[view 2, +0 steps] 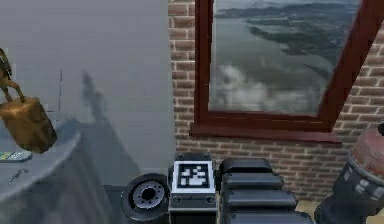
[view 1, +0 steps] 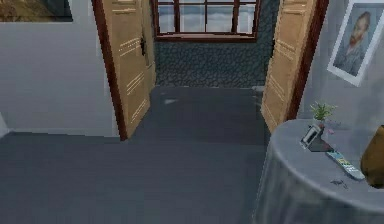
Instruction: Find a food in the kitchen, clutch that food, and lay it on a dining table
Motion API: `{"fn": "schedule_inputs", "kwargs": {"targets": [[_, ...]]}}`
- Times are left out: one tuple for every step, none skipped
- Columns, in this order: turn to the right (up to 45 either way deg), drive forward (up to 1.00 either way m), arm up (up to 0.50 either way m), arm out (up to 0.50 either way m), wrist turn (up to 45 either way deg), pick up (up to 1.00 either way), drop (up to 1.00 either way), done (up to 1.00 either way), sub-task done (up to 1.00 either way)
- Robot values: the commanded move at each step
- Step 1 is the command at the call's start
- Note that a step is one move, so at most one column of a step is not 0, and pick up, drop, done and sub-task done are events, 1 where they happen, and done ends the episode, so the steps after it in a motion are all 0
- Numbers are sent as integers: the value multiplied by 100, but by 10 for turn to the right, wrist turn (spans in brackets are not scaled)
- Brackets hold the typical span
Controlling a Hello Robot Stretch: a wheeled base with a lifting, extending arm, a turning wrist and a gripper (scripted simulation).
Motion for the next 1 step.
{"fn": "schedule_inputs", "kwargs": {"targets": [[0, 30, 0, 0, 0, 0, 0, 0, 0]]}}
